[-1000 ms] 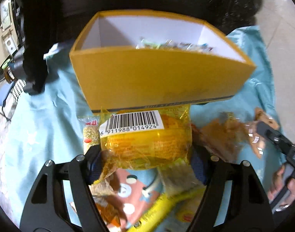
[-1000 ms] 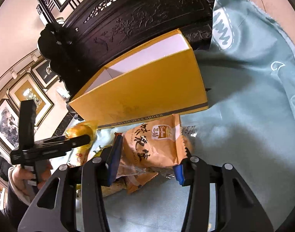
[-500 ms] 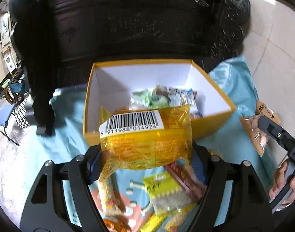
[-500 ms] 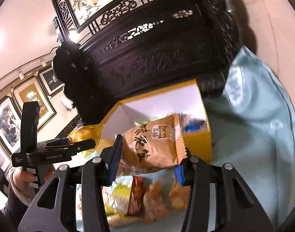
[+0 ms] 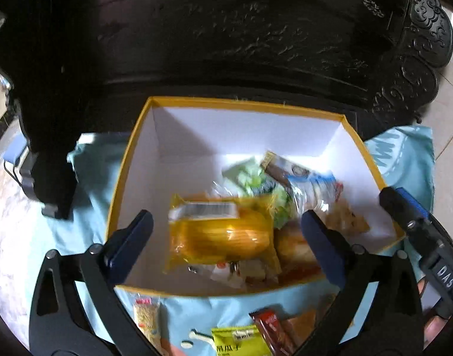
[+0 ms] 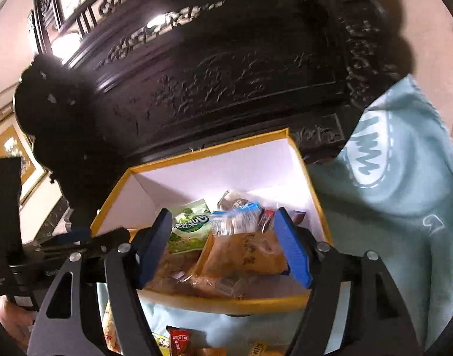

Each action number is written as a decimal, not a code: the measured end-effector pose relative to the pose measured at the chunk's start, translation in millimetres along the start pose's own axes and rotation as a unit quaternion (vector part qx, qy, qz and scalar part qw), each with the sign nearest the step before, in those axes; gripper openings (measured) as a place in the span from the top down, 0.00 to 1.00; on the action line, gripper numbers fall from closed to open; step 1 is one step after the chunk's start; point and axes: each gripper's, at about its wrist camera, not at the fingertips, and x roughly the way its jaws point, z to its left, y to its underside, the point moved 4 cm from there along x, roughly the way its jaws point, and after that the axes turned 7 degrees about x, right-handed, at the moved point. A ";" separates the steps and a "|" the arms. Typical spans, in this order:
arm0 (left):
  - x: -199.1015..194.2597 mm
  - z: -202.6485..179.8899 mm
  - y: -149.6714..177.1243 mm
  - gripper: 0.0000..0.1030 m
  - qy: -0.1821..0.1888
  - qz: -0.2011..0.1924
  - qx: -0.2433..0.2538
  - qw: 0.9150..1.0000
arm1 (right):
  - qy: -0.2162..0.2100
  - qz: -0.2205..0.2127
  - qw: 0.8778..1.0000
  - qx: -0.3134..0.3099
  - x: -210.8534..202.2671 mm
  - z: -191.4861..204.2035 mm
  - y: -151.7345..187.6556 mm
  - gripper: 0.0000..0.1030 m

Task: Organize snacks
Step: 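Carry both held bags into the yellow box and open both grippers, then grasp the oat bar packet with the left gripper while the right gripper grasps the chocolate wafer packet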

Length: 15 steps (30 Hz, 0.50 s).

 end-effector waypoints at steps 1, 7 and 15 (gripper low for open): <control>-2.8 0.5 6.1 0.02 0.006 0.004 0.003 1.000 | -0.005 0.002 1.000 -0.001 -3.9 -0.6 2.9 0.30; -38.7 15.0 54.9 0.02 -0.015 -0.002 0.035 0.999 | -0.020 0.009 0.999 0.029 -49.3 -22.6 38.5 0.09; -78.7 28.6 143.3 0.02 -0.026 0.005 0.051 0.998 | -0.003 0.028 0.999 0.029 -94.6 -25.7 107.2 0.02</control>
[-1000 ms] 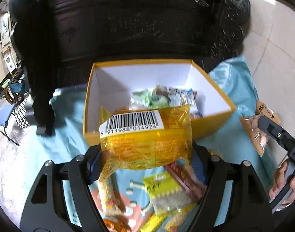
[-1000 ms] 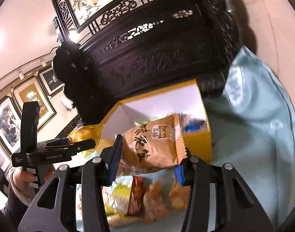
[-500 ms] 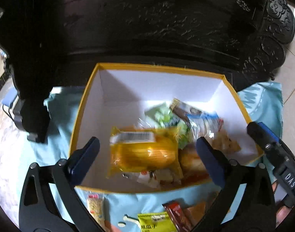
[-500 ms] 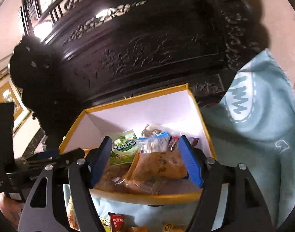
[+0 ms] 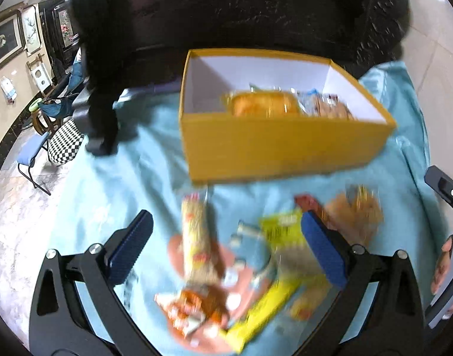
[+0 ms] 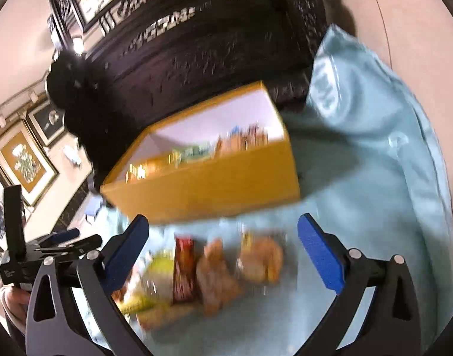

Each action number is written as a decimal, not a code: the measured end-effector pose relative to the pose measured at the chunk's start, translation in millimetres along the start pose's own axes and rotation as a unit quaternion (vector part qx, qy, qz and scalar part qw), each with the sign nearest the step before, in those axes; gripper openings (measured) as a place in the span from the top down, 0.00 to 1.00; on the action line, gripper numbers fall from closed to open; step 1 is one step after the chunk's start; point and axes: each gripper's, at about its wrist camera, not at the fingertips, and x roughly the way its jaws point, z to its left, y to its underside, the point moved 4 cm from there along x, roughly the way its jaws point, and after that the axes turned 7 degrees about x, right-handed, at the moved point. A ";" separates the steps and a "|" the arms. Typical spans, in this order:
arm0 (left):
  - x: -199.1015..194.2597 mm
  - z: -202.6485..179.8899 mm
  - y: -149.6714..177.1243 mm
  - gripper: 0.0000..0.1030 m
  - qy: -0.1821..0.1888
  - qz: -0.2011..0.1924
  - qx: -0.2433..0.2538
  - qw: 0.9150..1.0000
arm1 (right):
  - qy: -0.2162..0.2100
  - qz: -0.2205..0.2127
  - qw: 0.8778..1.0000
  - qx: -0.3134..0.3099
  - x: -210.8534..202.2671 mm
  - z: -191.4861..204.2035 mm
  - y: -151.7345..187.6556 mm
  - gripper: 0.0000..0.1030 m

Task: Organize snacks
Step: 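Grasp the oat bar packet with the left gripper while the right gripper grasps the chocolate wafer packet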

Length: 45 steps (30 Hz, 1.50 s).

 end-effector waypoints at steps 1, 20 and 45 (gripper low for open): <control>-2.0 -1.7 7.4 0.02 0.002 0.002 0.003 1.000 | 0.007 0.007 1.000 -0.005 -0.1 0.6 9.1 0.02; 37.8 34.7 54.2 0.02 -0.029 0.060 0.012 0.998 | -0.003 0.025 0.998 0.060 31.1 -2.8 47.6 0.02; 49.0 31.0 42.6 0.72 0.055 0.000 -0.042 0.998 | -0.005 0.045 0.995 -0.087 41.6 48.5 65.7 0.02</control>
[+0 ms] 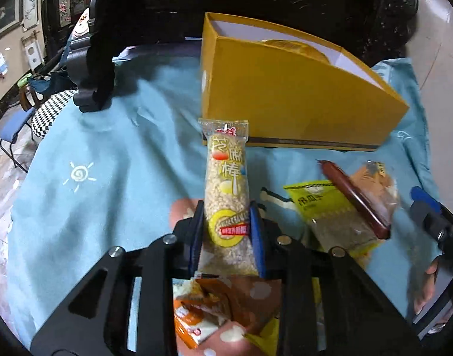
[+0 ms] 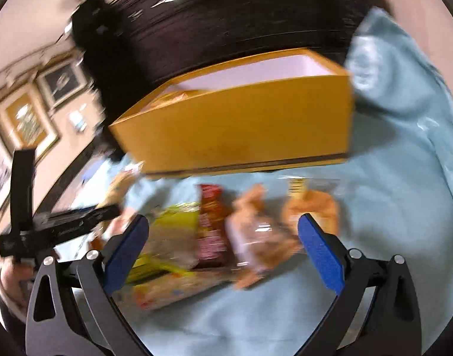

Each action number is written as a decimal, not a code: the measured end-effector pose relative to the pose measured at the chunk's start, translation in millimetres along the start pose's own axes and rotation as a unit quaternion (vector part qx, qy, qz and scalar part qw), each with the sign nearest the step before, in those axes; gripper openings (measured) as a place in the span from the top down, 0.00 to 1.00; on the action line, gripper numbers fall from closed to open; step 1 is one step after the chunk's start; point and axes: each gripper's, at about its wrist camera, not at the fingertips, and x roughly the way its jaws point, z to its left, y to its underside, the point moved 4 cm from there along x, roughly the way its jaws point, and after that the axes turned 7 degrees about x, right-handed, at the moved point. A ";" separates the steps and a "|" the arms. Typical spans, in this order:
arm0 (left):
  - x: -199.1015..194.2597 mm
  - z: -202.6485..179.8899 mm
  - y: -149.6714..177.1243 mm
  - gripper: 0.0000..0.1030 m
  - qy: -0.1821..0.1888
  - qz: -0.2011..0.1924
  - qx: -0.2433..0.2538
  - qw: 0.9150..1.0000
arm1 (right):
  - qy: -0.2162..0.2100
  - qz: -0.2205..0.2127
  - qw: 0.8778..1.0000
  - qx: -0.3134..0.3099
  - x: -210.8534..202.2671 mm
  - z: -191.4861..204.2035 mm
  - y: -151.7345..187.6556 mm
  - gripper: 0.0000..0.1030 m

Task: Organize snacks
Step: 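Grasp the oat bar packet with the left gripper while the right gripper grasps the chocolate wafer packet, then carry both held packets over the yellow box and open both grippers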

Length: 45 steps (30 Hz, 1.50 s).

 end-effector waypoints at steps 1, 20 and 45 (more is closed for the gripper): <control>-0.9 -0.7 0.3 0.72 0.005 0.001 -0.001 1.000 | 0.009 0.021 1.000 -0.017 8.5 7.5 1.5 0.05; 1.4 -1.8 6.2 0.72 0.028 0.014 -0.008 0.999 | 0.049 0.152 0.984 -0.076 65.3 22.2 -2.7 0.73; 28.7 -14.9 11.8 0.55 0.027 0.045 0.024 0.998 | -0.046 0.145 0.988 0.032 30.3 1.7 11.3 0.76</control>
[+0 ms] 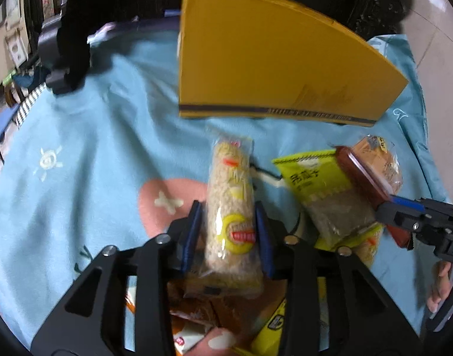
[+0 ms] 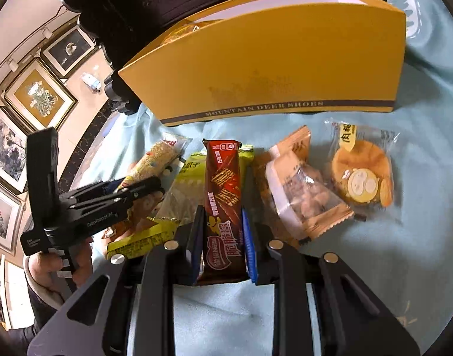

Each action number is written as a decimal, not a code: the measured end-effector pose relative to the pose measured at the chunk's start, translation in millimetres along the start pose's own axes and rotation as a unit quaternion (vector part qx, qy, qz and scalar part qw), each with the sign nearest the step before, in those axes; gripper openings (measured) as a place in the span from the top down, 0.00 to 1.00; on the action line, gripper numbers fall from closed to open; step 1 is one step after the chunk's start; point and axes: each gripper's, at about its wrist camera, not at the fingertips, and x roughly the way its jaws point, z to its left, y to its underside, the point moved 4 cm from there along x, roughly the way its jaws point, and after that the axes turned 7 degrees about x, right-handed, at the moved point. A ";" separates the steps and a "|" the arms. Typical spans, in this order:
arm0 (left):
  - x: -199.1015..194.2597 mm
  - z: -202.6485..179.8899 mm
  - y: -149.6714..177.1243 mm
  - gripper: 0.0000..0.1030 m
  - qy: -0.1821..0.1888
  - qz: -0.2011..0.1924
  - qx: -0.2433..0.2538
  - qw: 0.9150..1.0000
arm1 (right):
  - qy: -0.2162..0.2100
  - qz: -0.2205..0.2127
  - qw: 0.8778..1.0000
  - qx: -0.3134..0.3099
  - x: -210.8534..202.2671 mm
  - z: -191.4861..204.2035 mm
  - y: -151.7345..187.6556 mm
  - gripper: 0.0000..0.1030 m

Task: Organize snacks
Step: 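Carry both held packets over the yellow box and open both grippers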

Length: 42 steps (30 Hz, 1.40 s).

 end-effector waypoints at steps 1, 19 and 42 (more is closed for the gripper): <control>0.0 -2.5 -0.7 0.49 0.004 -0.002 0.003 1.000 | 0.002 0.000 1.000 0.000 1.3 0.5 0.5 0.76; -4.2 -3.5 -4.5 0.73 -0.026 -0.005 0.002 1.000 | 0.075 -0.017 0.995 -0.056 8.6 14.3 3.8 0.76; -107.1 -51.1 -137.7 0.73 -0.014 -0.103 0.072 0.992 | -0.011 -0.176 0.984 -0.028 -94.5 12.4 -113.2 0.76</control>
